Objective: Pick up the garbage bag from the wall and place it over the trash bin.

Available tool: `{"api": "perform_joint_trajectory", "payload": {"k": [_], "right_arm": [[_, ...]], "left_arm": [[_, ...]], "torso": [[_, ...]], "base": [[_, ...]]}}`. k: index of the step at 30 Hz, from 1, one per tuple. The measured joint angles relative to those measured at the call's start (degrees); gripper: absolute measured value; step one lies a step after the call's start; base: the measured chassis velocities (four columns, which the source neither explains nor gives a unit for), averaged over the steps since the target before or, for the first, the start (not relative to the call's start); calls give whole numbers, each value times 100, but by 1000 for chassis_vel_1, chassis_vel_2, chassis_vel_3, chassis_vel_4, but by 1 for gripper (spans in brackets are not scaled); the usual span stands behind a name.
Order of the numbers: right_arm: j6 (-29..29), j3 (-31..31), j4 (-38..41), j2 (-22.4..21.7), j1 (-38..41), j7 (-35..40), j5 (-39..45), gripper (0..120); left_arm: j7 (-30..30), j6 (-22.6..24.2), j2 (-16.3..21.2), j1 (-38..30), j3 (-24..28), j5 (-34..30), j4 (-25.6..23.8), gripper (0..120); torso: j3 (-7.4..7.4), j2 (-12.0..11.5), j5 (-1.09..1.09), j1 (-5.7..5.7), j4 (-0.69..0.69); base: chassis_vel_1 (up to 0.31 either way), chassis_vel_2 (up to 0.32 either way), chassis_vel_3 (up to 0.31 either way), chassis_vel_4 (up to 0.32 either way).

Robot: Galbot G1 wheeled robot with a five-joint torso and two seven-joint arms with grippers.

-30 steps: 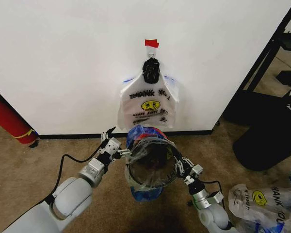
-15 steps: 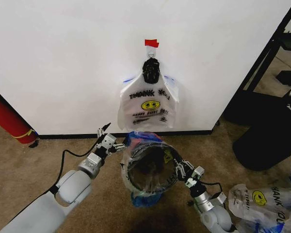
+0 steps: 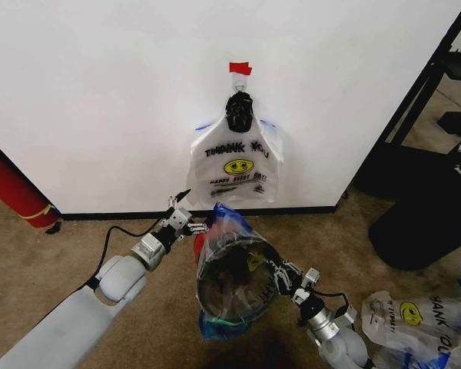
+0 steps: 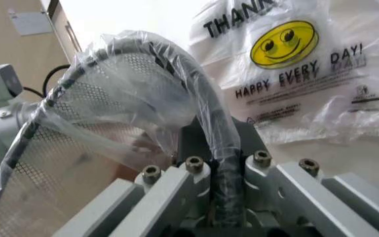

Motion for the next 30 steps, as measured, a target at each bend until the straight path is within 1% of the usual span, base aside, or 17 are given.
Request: {"api": "perform_joint_trajectory", "payload": {"k": [6, 9, 11, 12, 13, 16, 17, 20, 22, 25, 26, 27, 29, 30], "right_arm": [[194, 12, -69, 71, 69, 183, -264, 0], [310, 50, -93, 91, 87, 230, -473, 0], [358, 83, -103, 90, 103, 234, -594, 0], [388, 100, -108, 89, 116, 249, -686, 0], [388, 100, -108, 89, 116, 249, -686, 0], [484, 156, -137, 87, 161, 291, -959, 0], [561, 201, -165, 81, 194, 302, -1145, 0], [658, 258, -180, 60, 213, 370, -1448, 0], [679, 268, -184, 53, 214, 391, -1513, 0], [774, 290, -197, 4, 226, 470, -1751, 0], [789, 290, -195, -18, 232, 489, -1829, 0], [789, 290, -195, -18, 232, 489, -1829, 0], [797, 281, -175, -52, 248, 498, -1960, 0], [799, 276, -169, -59, 254, 499, -1992, 0]], "left_arm": [[-83, 125, 89, 178, -148, 339, -169, 100], [-197, 300, 151, 227, -185, 667, -187, 100], [-195, 275, 179, 248, -184, 701, -165, 100], [-115, 166, 192, 261, -183, 567, -159, 100], [-115, 166, 192, 261, -183, 567, -159, 100], [218, -227, 191, 268, -199, 286, -140, 100], [474, -506, 175, 254, -233, 218, -117, 100], [753, -810, 183, 240, -254, 181, -136, 100], [837, -870, 191, 235, -263, 181, -144, 100], [1449, -1138, 223, 178, -305, 244, -152, 100], [1750, -1216, 227, 138, -305, 255, -153, 100], [1750, -1216, 227, 138, -305, 255, -153, 100], [2024, -1268, 227, 72, -262, 274, -154, 100], [2071, -1273, 225, 55, -245, 279, -155, 100]], "torso": [[0, 0, -1, 0, 0], [0, 0, 0, 0, 0], [0, 0, -1, 0, -1], [0, 0, -1, 0, 0], [0, 0, -1, 0, 0], [0, 0, -1, 0, 0], [0, 0, -1, 0, -1], [0, 0, -1, 0, 0], [0, 0, -1, 0, 0], [0, 0, 0, 0, 0], [0, 0, 0, 0, 0], [0, 0, 0, 0, 0], [0, 0, 0, 0, 0], [0, 0, 0, 0, 0]], "base": [[0, 0, 0, 0], [0, 0, 0, 0], [0, 0, 0, 0], [0, 0, 0, 0], [0, 0, 0, 0], [0, 0, 0, 0], [0, 0, 0, 0], [0, 0, 0, 0], [0, 0, 0, 0], [0, 0, 0, 0], [0, 0, 0, 0], [0, 0, 0, 0], [0, 0, 0, 0], [0, 0, 0, 0]]}}
